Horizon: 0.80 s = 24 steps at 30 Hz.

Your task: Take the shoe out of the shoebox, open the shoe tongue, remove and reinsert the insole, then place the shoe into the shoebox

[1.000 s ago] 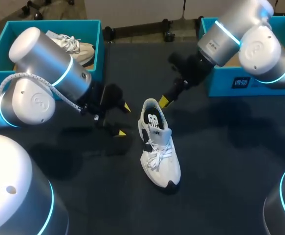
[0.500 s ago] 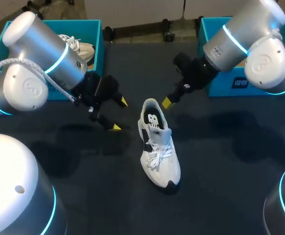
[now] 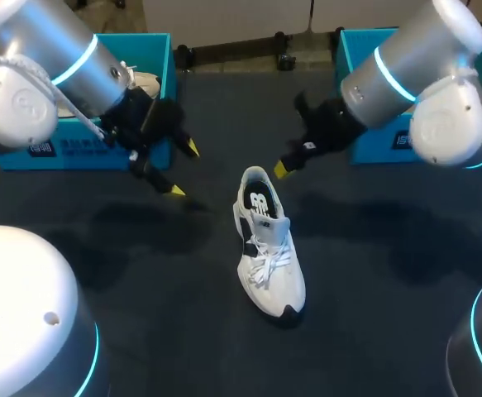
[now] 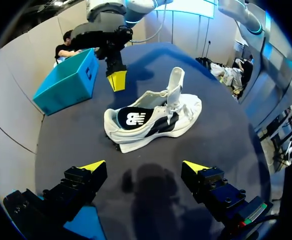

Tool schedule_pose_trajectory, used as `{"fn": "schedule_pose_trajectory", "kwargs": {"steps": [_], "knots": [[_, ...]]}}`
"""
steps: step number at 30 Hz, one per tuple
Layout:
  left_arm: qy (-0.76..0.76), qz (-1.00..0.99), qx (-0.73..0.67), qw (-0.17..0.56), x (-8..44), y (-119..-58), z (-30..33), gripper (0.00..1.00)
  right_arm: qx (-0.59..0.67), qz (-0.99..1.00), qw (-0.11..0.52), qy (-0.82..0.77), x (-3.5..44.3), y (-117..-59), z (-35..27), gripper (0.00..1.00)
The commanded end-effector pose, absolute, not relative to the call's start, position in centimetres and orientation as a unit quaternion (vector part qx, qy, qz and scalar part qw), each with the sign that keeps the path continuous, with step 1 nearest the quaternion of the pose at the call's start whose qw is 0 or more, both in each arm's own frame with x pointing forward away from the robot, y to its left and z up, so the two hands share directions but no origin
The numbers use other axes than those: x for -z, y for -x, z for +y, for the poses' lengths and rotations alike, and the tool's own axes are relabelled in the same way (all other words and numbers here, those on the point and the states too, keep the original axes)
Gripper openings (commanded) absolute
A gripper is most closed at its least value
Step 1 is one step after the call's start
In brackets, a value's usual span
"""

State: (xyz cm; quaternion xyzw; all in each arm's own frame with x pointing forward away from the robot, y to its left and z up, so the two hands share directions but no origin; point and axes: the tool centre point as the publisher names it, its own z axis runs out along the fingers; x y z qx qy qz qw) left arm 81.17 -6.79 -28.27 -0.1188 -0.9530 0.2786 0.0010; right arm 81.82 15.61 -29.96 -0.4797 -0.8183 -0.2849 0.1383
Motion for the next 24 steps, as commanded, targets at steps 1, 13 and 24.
{"fn": "schedule_pose_trajectory", "kwargs": {"steps": [1, 13, 24], "knots": [[0.123, -0.954, -0.275, 0.007, 26.2, -82.0, -5.3, 1.0, 0.264, -0.79, 0.049, 0.552, 29.8, -80.6, 16.3, 0.0], [0.141, -0.955, -0.26, 0.005, 23.7, -83.8, -3.0, 1.0, 0.225, -0.765, 0.011, 0.604, 30.2, -79.9, 17.3, 0.0], [0.141, -0.956, -0.257, 0.003, 23.7, -83.9, -2.8, 1.0, 0.211, -0.764, 0.01, 0.61, 30.2, -79.8, 17.5, 0.0]]}}
